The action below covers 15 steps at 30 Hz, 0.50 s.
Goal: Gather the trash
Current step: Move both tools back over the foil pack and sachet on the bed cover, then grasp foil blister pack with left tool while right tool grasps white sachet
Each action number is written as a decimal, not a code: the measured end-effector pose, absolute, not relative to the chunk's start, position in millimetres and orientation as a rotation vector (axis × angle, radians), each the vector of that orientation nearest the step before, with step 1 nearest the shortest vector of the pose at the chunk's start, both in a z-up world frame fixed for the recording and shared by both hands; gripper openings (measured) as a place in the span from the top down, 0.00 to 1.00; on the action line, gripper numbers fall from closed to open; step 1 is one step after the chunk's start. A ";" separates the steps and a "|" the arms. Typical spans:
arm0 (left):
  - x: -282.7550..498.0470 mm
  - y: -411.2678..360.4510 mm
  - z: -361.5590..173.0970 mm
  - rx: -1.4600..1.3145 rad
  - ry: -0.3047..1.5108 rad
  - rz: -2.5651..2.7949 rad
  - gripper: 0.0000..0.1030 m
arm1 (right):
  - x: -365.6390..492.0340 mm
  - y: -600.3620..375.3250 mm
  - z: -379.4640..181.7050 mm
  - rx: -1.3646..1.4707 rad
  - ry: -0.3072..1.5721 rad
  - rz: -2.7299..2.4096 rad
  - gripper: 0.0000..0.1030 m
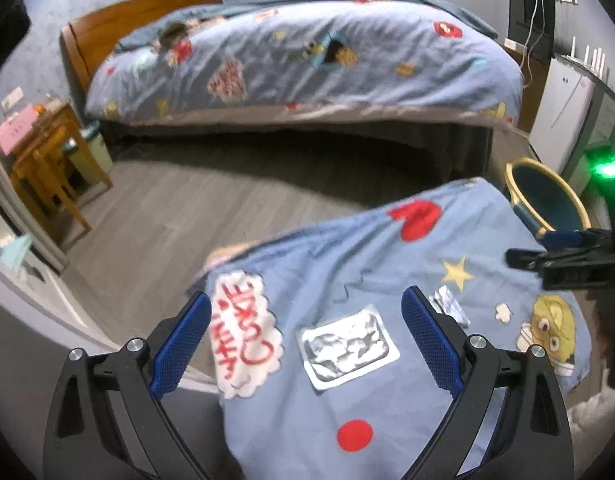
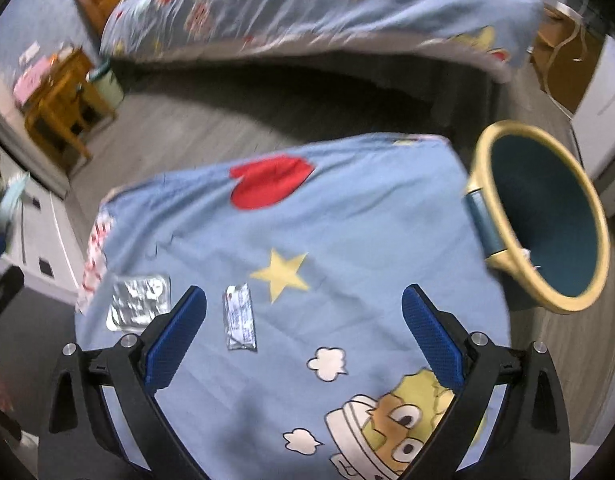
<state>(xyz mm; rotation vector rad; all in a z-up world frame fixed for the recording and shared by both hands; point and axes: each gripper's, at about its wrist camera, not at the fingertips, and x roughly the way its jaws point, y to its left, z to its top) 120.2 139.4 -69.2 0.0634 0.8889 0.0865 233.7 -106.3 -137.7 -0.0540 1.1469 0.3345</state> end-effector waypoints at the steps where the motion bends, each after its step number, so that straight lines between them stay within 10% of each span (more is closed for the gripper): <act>1: 121.1 139.9 -71.4 0.049 0.898 0.082 0.08 | 233.5 -100.6 -145.7 -0.072 1.161 0.342 0.15; 7: 129.8 140.6 -81.6 0.025 0.934 0.072 0.08 | 228.1 -76.4 -174.0 -0.179 1.209 0.431 0.43; 15: 145.1 149.9 -98.8 -0.034 0.997 0.096 0.08 | 225.2 -53.4 -201.5 -0.261 1.253 0.527 0.55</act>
